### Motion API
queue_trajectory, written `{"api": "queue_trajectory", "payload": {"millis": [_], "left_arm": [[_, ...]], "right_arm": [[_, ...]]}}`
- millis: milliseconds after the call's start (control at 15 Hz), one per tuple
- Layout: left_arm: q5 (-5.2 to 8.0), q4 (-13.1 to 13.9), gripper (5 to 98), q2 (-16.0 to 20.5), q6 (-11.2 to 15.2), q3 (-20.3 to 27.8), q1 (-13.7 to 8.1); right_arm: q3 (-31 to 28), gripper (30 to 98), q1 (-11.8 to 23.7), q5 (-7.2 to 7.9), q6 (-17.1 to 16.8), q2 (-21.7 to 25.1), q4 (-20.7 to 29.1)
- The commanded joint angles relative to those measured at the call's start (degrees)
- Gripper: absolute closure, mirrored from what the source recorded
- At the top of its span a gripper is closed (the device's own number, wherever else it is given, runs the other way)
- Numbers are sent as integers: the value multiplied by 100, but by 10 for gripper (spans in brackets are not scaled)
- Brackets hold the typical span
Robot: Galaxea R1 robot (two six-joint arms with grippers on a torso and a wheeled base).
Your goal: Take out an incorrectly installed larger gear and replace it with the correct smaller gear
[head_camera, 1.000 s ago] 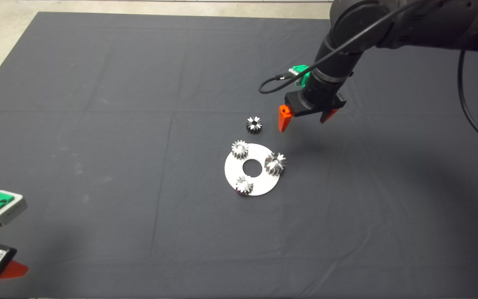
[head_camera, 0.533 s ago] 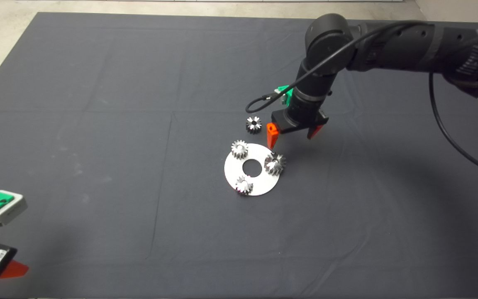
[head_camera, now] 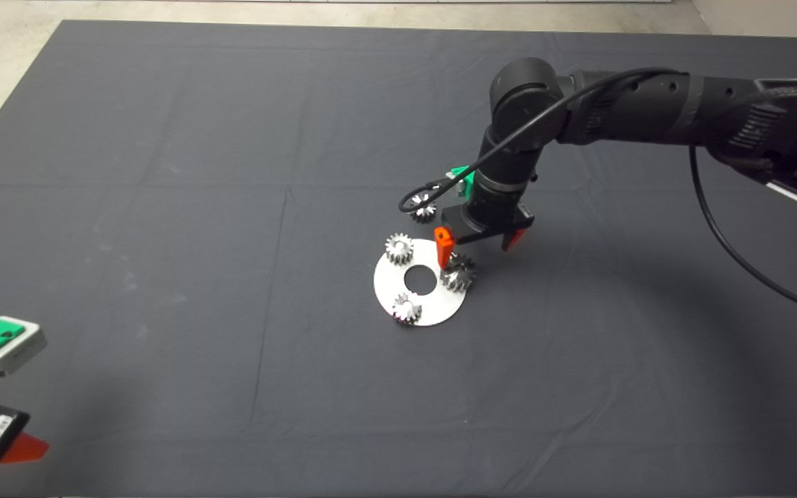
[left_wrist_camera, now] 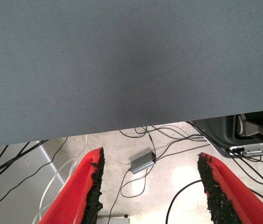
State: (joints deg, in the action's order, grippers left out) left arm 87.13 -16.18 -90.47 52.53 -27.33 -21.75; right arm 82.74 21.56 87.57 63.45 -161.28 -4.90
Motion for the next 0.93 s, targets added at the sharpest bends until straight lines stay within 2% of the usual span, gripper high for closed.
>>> {"api": "queue_trajectory", "payload": {"millis": [0, 333, 600, 867], "left_arm": [[366, -61, 543, 21, 21, 16, -14], [366, -61, 543, 50, 29, 36, -14], [366, -70, 543, 50, 29, 19, -14], [366, -70, 543, 50, 21, 19, -14]], "right_arm": [[127, 308, 83, 419, -26, -163, -81], [224, 308, -46, 419, -26, -441, -213], [245, 308, -42, 419, -26, -457, -257], [224, 341, -38, 428, -17, -453, -266]]}}
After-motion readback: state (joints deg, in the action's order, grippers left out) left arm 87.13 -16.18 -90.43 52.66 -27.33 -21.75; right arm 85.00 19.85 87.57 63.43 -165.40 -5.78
